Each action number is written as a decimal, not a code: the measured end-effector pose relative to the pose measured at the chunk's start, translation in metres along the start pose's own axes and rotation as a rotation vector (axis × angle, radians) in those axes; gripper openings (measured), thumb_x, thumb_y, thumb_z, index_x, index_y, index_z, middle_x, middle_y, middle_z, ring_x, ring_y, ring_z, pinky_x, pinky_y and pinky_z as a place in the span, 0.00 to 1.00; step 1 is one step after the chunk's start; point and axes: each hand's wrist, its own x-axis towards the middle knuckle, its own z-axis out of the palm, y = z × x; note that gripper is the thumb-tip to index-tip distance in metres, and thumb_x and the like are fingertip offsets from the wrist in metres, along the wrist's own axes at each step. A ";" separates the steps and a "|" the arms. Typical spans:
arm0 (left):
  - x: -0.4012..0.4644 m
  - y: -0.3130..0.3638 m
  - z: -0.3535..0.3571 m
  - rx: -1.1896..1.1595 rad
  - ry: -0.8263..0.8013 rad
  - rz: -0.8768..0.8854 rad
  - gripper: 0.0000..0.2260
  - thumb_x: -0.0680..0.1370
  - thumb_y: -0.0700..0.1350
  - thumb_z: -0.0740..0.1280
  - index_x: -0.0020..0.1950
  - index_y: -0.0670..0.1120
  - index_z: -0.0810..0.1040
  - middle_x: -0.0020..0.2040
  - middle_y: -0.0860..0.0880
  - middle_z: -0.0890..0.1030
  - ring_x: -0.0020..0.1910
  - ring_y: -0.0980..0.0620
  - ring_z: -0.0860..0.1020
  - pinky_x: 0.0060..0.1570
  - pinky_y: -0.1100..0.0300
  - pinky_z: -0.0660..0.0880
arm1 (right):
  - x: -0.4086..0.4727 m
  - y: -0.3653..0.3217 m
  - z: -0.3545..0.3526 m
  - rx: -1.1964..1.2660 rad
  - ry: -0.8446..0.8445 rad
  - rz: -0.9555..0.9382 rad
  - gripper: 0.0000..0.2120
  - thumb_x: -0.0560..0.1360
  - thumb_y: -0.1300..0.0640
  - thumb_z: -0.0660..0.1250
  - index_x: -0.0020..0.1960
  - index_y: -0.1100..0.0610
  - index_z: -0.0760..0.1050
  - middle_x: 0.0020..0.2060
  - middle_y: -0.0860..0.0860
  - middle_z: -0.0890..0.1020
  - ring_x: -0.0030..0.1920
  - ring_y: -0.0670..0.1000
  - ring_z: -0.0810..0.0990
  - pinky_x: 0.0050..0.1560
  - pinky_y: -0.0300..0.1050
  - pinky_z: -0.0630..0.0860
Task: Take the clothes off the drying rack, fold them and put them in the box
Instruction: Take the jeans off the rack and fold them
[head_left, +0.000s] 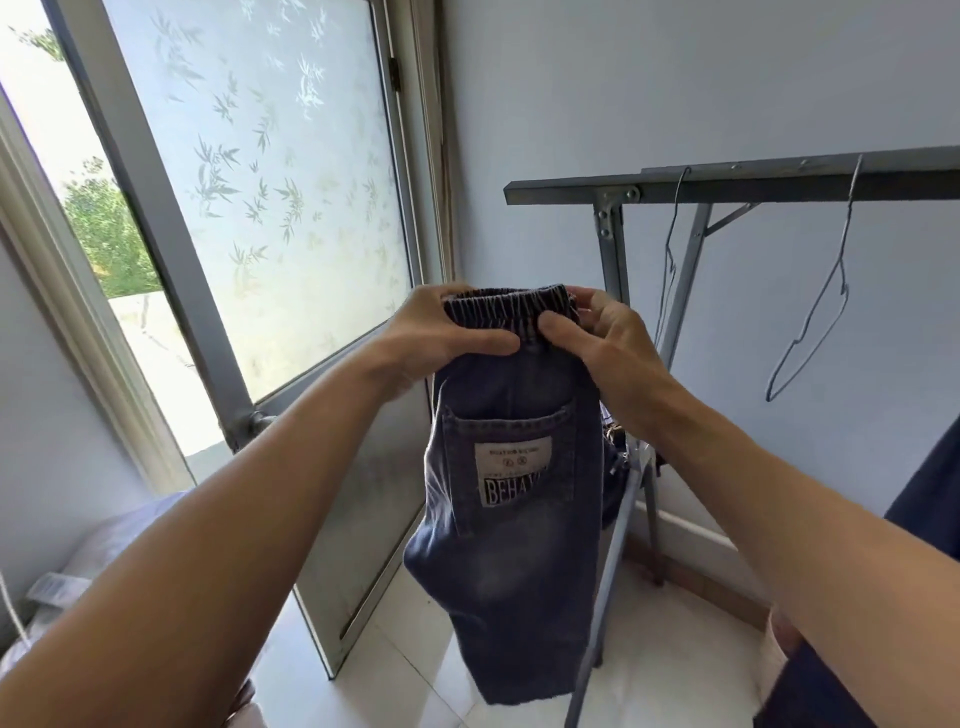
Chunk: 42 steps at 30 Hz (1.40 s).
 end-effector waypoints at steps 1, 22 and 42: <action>0.001 0.000 0.000 -0.034 0.029 0.013 0.15 0.67 0.39 0.79 0.50 0.39 0.82 0.44 0.46 0.85 0.43 0.50 0.84 0.46 0.58 0.82 | -0.004 0.003 -0.004 -0.063 -0.048 0.030 0.24 0.72 0.51 0.74 0.65 0.55 0.72 0.54 0.55 0.83 0.53 0.52 0.84 0.53 0.47 0.80; -0.041 -0.097 -0.018 -0.304 -0.413 -0.283 0.38 0.58 0.63 0.81 0.61 0.42 0.79 0.61 0.42 0.81 0.60 0.45 0.80 0.60 0.50 0.76 | 0.014 -0.018 0.012 0.244 0.064 0.187 0.11 0.83 0.54 0.58 0.57 0.57 0.77 0.42 0.55 0.85 0.39 0.53 0.85 0.39 0.46 0.82; -0.056 -0.073 -0.029 -0.510 -0.162 -0.329 0.14 0.74 0.32 0.64 0.55 0.45 0.78 0.45 0.42 0.83 0.38 0.49 0.83 0.33 0.57 0.80 | -0.015 0.026 -0.011 0.062 -0.163 0.378 0.16 0.73 0.65 0.69 0.61 0.61 0.78 0.53 0.59 0.84 0.53 0.59 0.83 0.54 0.54 0.80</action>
